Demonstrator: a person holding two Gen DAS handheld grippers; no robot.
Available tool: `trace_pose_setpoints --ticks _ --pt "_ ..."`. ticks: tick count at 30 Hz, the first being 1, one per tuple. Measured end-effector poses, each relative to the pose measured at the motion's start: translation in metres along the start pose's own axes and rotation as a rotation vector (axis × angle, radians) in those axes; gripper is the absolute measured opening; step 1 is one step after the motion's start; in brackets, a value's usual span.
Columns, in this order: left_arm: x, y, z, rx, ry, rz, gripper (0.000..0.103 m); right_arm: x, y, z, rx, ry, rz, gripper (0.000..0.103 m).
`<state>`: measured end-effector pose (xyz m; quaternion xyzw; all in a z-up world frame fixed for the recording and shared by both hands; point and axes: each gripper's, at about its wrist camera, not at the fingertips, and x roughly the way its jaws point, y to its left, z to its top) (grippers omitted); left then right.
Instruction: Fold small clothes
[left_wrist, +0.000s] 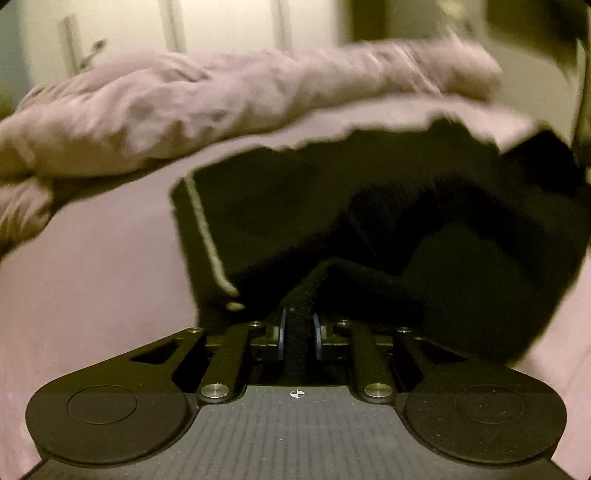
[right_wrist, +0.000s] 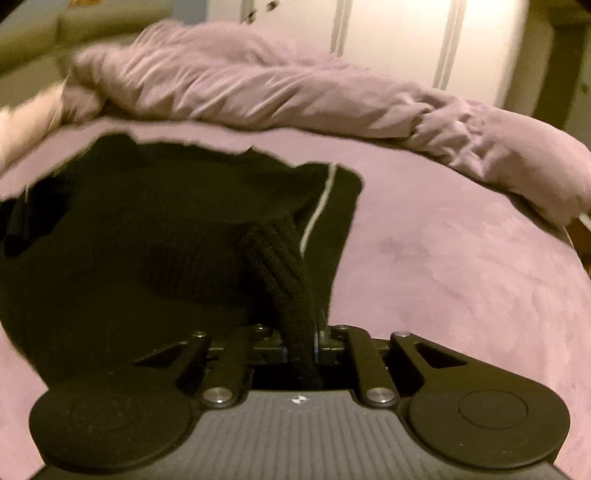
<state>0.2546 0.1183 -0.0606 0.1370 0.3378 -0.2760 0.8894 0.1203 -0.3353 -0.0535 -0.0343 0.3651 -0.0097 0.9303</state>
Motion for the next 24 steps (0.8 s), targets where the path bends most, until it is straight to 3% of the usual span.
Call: trace_pose_setpoints --ticks 5,8,9,13,16,19,21,22,23,24 --pt "-0.03 0.017 0.007 -0.165 -0.122 0.004 0.015 -0.017 -0.003 0.01 0.042 -0.061 -0.007 0.01" --pt "-0.044 0.026 0.025 -0.207 -0.189 0.015 0.014 -0.025 0.0 0.026 0.027 -0.109 -0.017 0.01" --pt "-0.047 0.03 0.033 -0.224 -0.213 0.026 0.007 -0.025 -0.002 0.034 0.036 -0.123 -0.013 0.01" --pt "-0.054 0.051 0.068 -0.256 -0.299 0.068 0.006 -0.02 -0.005 0.066 0.062 -0.173 -0.016 0.01" --pt "-0.045 0.064 0.088 -0.273 -0.318 0.105 0.002 -0.01 -0.003 0.09 0.074 -0.202 -0.047 0.01" --pt "-0.034 0.084 0.101 -0.358 -0.333 0.134 0.002 -0.001 -0.004 0.111 0.092 -0.227 -0.089 0.009" --pt "-0.023 0.093 0.106 -0.378 -0.332 0.211 0.002 0.008 -0.005 0.121 0.103 -0.233 -0.116 0.009" --pt "-0.014 0.096 0.106 -0.374 -0.304 0.23 0.005 0.013 -0.003 0.123 0.091 -0.233 -0.136 0.009" --pt "-0.003 0.099 0.104 -0.385 -0.25 0.218 0.016 0.02 0.0 0.124 0.079 -0.224 -0.143 0.01" --pt "0.007 0.103 0.098 -0.415 -0.184 0.187 0.038 0.028 0.002 0.123 0.075 -0.21 -0.145 0.01"
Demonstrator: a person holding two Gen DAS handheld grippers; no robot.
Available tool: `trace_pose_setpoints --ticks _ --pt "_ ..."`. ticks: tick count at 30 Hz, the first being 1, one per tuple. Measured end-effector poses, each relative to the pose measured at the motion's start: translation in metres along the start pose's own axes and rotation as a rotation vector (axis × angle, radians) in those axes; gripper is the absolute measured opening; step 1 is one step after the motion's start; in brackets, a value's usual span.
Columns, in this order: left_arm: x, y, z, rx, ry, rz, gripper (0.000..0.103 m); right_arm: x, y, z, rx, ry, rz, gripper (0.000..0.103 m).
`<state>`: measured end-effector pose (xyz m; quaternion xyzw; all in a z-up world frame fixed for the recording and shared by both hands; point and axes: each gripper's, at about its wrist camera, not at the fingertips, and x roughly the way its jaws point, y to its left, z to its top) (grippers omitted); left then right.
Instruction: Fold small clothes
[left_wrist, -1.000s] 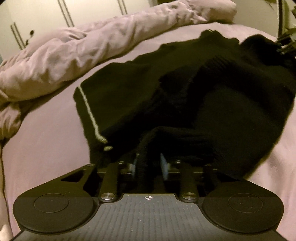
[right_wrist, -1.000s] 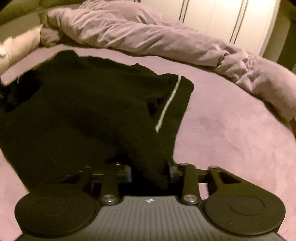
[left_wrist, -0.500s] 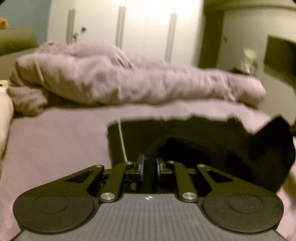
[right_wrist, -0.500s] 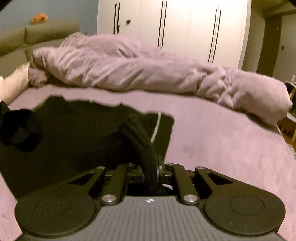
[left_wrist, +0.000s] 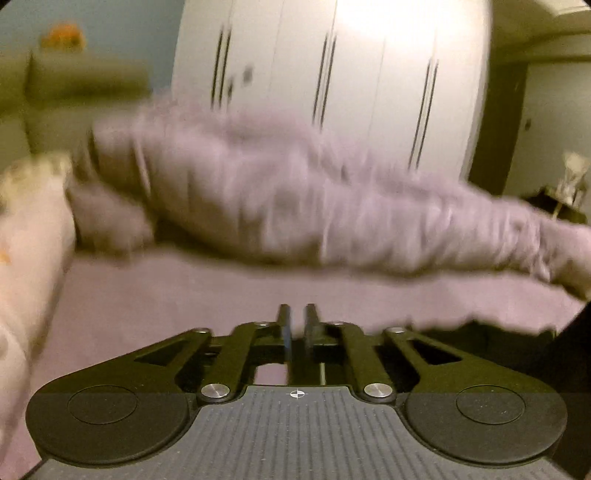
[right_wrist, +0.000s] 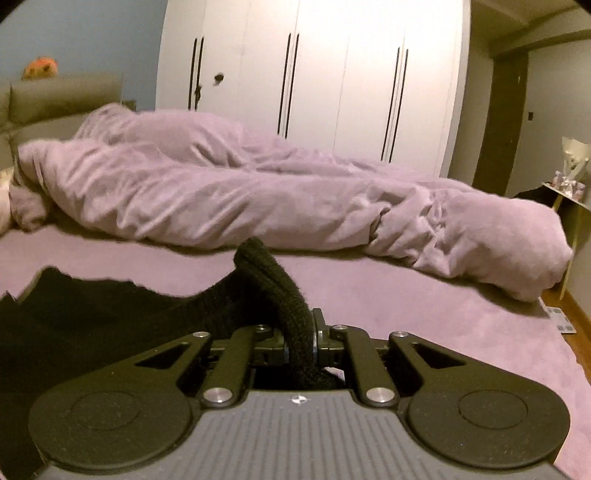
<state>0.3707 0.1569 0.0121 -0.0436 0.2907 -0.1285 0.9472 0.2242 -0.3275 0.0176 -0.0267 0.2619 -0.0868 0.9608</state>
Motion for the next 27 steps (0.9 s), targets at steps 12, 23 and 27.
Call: trace_pose_setpoints --ticks 12,23,27 --pt "0.039 0.022 -0.071 -0.151 0.297 -0.172 0.044 0.042 -0.014 -0.063 0.126 0.22 0.125 0.037" --pt "0.007 0.005 -0.058 -0.104 0.121 -0.09 0.01 0.014 -0.009 -0.061 0.1 0.123 0.112 0.01" --pt "-0.015 -0.003 -0.041 -0.08 0.03 -0.078 0.009 -0.008 -0.005 -0.046 0.077 0.042 0.106 0.01"
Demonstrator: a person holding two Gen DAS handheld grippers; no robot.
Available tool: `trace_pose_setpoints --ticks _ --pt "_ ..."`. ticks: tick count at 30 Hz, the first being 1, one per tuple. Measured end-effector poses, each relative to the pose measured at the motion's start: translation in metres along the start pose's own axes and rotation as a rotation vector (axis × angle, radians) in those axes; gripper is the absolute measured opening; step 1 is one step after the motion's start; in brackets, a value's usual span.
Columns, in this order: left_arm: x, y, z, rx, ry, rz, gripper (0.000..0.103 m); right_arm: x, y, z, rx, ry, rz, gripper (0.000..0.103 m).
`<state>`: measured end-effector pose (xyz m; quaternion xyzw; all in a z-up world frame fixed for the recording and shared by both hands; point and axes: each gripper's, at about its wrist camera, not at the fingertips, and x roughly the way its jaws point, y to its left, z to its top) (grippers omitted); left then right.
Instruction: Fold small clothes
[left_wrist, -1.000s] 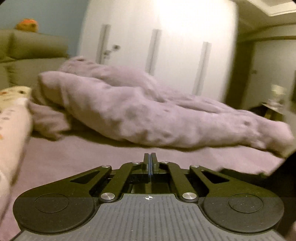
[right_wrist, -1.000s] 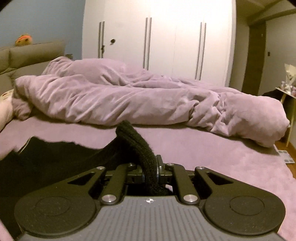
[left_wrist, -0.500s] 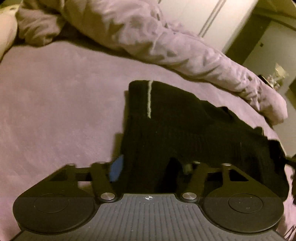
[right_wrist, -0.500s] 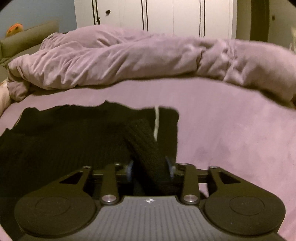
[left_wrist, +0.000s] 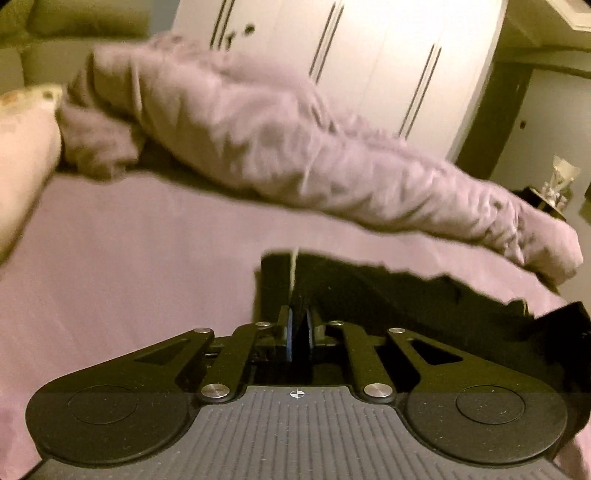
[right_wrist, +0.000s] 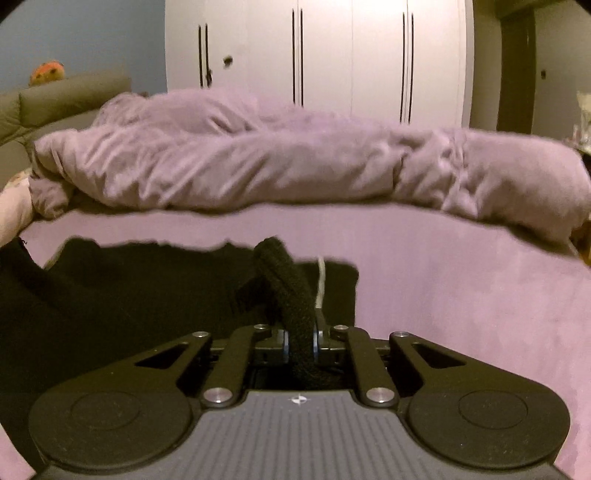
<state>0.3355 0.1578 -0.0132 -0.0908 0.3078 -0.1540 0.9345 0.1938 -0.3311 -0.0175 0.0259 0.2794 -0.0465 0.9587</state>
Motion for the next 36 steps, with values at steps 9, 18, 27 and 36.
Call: trace_pose_setpoints --ticks 9,18,27,36 --pt "-0.005 -0.012 0.064 0.004 -0.182 0.081 0.001 0.004 -0.01 0.06 0.059 -0.129 -0.044 0.009" --pt "0.046 0.023 0.065 -0.101 0.025 0.047 0.062 0.062 -0.015 0.064 0.139 -0.065 -0.093 0.009" --pt "0.092 0.041 -0.002 -0.159 0.326 -0.058 0.076 0.071 -0.009 0.032 0.116 0.013 -0.063 0.01" --pt "0.057 0.002 -0.011 0.067 0.137 0.065 0.015 0.063 -0.007 0.025 0.102 0.025 -0.053 0.011"
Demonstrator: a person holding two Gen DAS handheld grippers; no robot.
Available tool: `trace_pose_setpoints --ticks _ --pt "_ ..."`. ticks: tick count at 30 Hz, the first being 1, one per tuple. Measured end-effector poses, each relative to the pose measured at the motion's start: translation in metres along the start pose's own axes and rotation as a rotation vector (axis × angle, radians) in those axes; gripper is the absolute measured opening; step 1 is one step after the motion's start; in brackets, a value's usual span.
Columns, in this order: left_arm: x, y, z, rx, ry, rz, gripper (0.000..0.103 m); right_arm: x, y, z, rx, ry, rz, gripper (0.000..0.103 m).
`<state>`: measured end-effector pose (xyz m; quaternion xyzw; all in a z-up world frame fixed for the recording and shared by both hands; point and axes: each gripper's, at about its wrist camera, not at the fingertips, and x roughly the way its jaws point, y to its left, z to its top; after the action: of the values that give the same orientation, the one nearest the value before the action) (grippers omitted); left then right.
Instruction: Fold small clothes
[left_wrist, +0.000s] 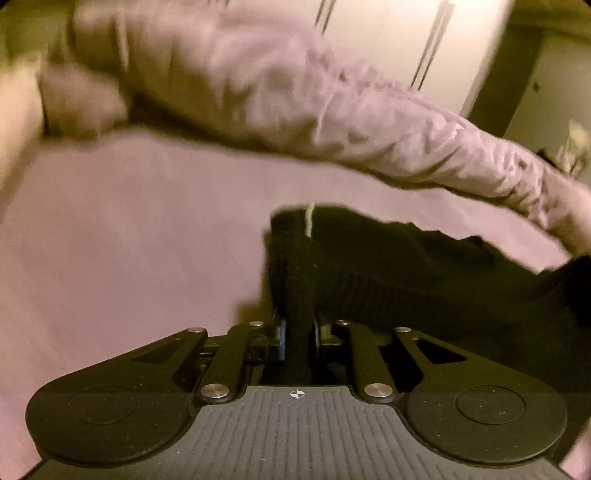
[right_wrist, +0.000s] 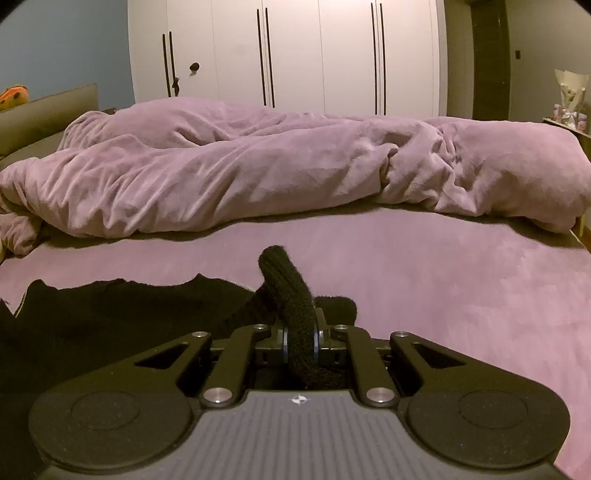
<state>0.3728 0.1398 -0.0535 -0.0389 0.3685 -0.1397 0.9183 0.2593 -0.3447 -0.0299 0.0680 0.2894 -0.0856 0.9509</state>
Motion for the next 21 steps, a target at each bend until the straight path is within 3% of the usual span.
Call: trace_pose_setpoints --ticks 1,5,7,9,13,16,19,21 --pt "-0.011 -0.008 -0.003 0.032 -0.051 0.041 0.012 -0.001 -0.001 -0.001 0.004 0.001 0.002 0.011" --pt "-0.044 -0.048 -0.023 0.215 -0.173 0.037 0.013 -0.002 -0.002 -0.006 0.013 0.006 -0.003 0.011" --pt "-0.038 -0.059 -0.029 0.278 -0.133 0.0 0.026 0.0 -0.003 -0.008 0.024 0.015 -0.004 0.011" --pt "-0.024 -0.062 -0.032 0.311 -0.086 0.014 0.045 0.003 -0.003 -0.01 0.04 0.023 -0.008 0.011" --pt "0.004 -0.04 -0.021 0.174 -0.014 0.042 0.058 0.004 0.001 -0.012 0.038 0.042 0.002 0.014" --pt "0.017 -0.025 -0.015 0.087 0.043 0.012 0.046 0.006 0.005 -0.012 0.003 0.054 0.007 0.015" --pt "0.019 -0.006 -0.011 -0.009 0.04 -0.015 0.014 0.008 0.007 -0.013 -0.011 0.063 0.014 0.015" --pt "0.011 0.004 -0.007 -0.088 0.013 -0.024 0.009 0.01 0.009 -0.014 -0.025 0.071 0.015 0.01"
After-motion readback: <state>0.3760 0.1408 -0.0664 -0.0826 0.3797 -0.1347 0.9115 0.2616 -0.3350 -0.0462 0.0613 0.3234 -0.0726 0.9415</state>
